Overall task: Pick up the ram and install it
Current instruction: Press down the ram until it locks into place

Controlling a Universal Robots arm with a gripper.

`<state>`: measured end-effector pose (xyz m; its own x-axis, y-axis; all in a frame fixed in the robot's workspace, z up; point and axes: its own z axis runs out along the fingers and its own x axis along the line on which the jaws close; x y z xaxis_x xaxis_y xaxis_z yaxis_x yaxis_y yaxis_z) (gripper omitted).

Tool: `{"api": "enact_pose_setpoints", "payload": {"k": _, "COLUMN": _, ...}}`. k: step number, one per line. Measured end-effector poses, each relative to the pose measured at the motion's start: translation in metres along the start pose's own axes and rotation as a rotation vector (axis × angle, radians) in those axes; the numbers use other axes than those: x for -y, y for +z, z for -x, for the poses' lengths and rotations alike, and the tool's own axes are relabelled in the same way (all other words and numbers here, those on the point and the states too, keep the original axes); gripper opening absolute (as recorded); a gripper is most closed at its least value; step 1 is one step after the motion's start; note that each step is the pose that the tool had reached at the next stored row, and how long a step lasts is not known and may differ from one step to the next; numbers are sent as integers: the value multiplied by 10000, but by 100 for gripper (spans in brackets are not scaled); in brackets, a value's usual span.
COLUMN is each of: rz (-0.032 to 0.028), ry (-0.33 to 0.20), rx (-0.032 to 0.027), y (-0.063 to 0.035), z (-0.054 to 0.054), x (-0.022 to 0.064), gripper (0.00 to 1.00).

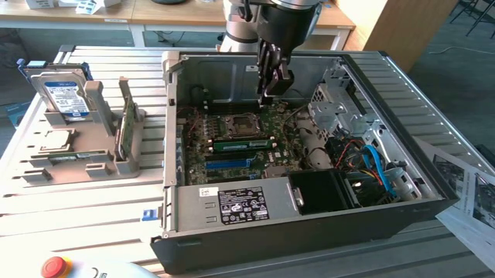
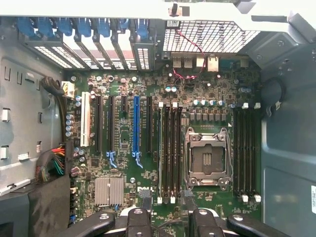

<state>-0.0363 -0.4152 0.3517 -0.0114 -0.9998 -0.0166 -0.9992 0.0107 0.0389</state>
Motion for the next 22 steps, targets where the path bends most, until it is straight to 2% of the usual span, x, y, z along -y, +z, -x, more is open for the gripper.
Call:
{"api": "enact_pose_setpoints", "payload": {"k": 3, "rz": 0, "ry": 0, "rx": 0, "y": -2, "z": 0, "x": 0, "gripper": 35}}
{"api": "enact_pose_setpoints", "payload": {"k": 5, "rz": 0, "ry": 0, "rx": 0, "y": -3, "z": 0, "x": 0, "gripper": 23}}
{"api": "enact_pose_setpoints", "payload": {"k": 6, "rz": 0, "ry": 0, "rx": -1, "y": -4, "z": 0, "x": 0, "gripper": 23}}
{"api": "enact_pose_setpoints", "payload": {"k": 8, "rz": 0, "ry": 0, "rx": 0, "y": -5, "z": 0, "x": 0, "gripper": 11}}
{"api": "enact_pose_setpoints", "payload": {"k": 22, "rz": 2, "ry": -1, "rx": -3, "y": -20, "z": 1, "x": -1, "gripper": 11}}
